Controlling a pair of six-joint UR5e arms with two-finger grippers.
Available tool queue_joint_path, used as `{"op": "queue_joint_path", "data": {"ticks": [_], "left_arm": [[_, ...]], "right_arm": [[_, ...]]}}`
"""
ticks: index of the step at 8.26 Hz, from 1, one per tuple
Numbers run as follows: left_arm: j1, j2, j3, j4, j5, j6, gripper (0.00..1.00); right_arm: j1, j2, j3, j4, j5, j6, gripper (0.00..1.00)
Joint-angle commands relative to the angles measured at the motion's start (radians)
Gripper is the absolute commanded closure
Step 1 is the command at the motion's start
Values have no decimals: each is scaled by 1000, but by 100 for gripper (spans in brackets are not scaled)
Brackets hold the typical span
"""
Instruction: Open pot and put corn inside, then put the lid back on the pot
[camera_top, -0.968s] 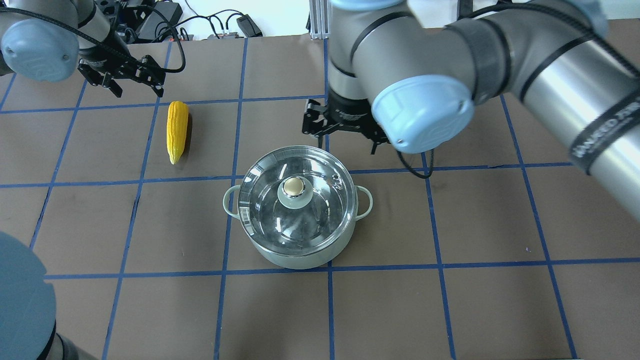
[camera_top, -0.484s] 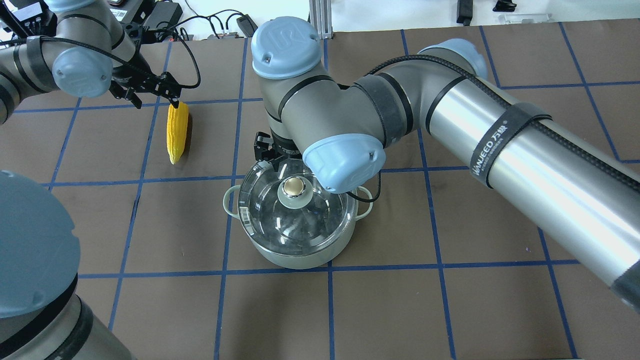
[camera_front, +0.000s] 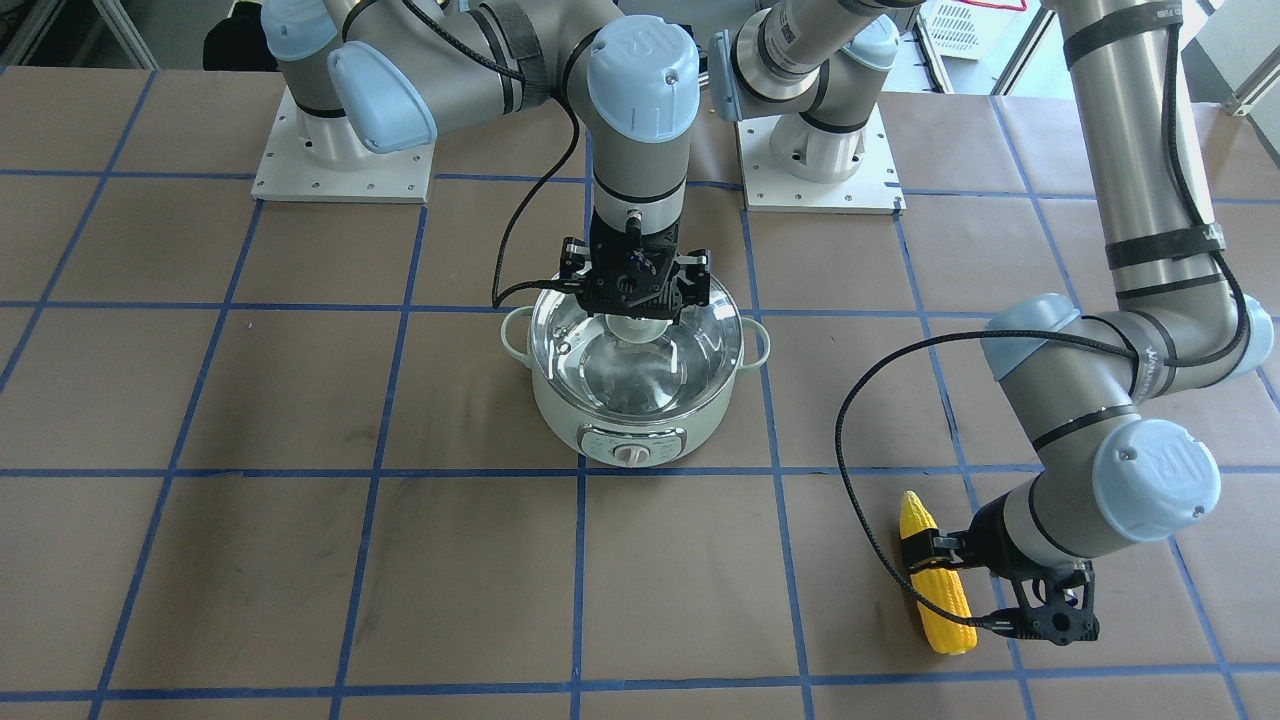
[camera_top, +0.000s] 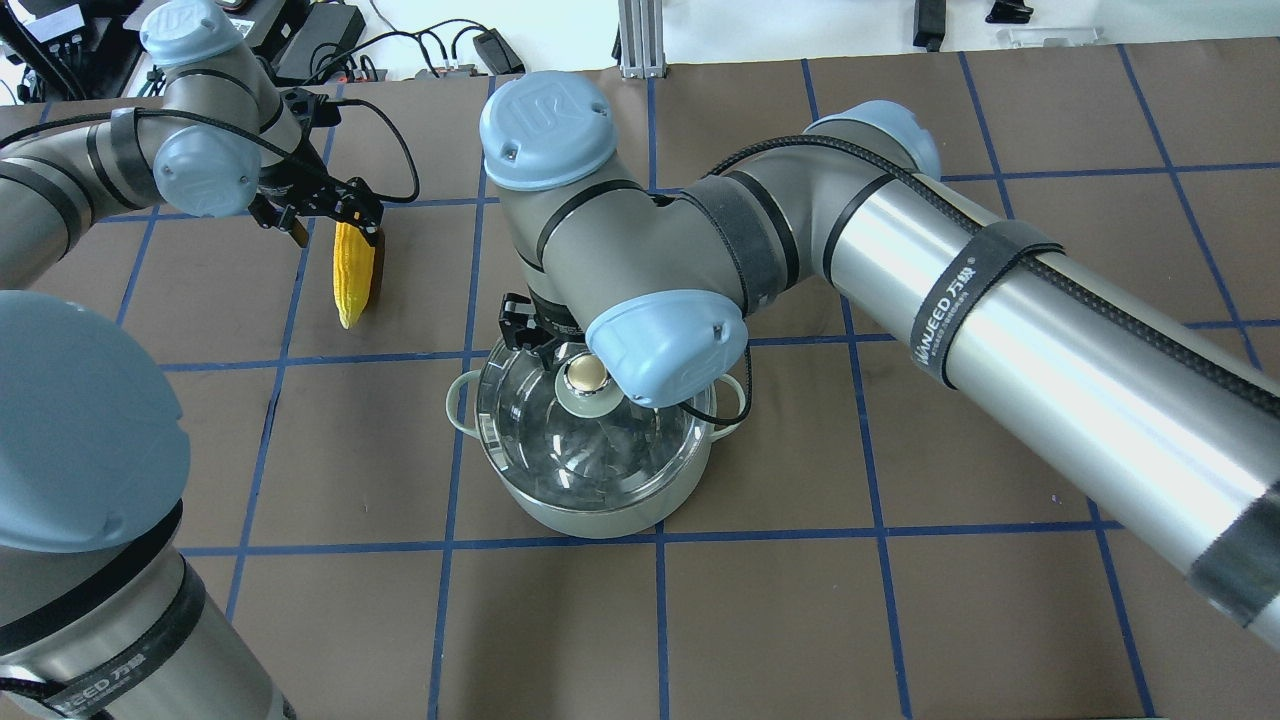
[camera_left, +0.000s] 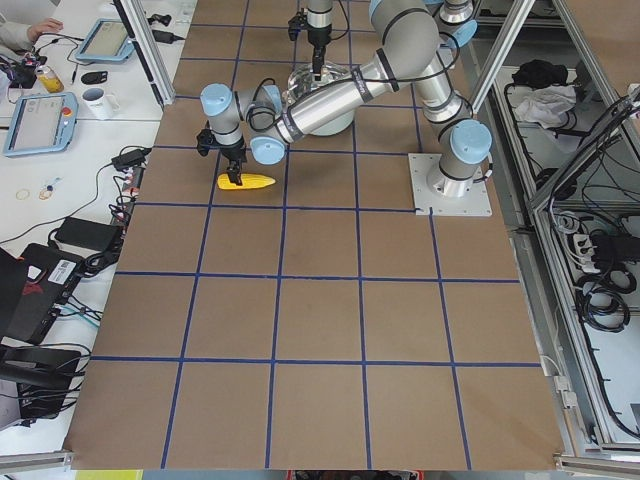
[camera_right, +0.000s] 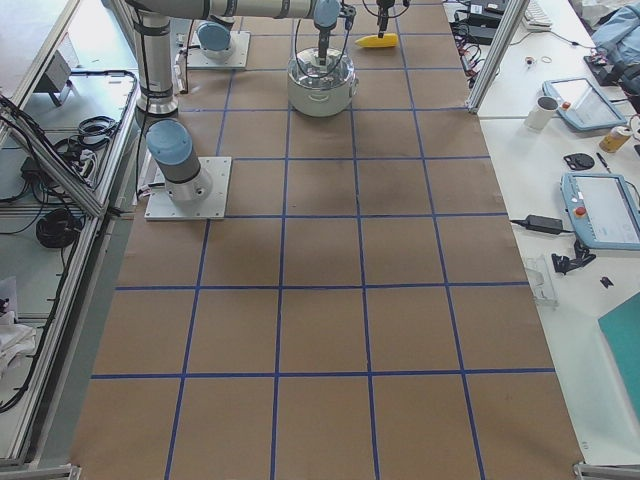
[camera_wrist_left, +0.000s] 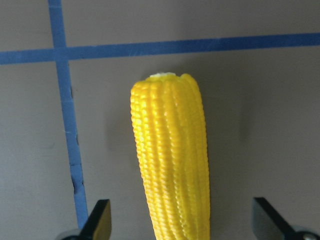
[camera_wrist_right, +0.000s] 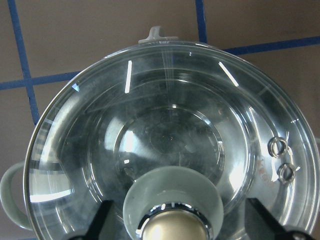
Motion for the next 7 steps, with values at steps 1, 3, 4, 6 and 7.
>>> {"op": "queue_joint_path", "data": {"ticks": [1, 3, 4, 6, 7], "left_arm": [[0, -47, 0, 2, 0, 1, 0], [0, -66, 0, 2, -2, 1, 17], [0, -73, 0, 2, 0, 2, 64], [0, -72, 2, 2, 0, -4, 100], [0, -60, 6, 0, 0, 2, 100]], "right_arm": [[1, 2, 2, 34, 10, 1, 32], [1, 1, 0, 38, 10, 0, 53], [1, 1, -2, 38, 11, 0, 57], [1, 1, -6, 39, 11, 0, 65], [1, -4, -11, 39, 8, -2, 66]]}}
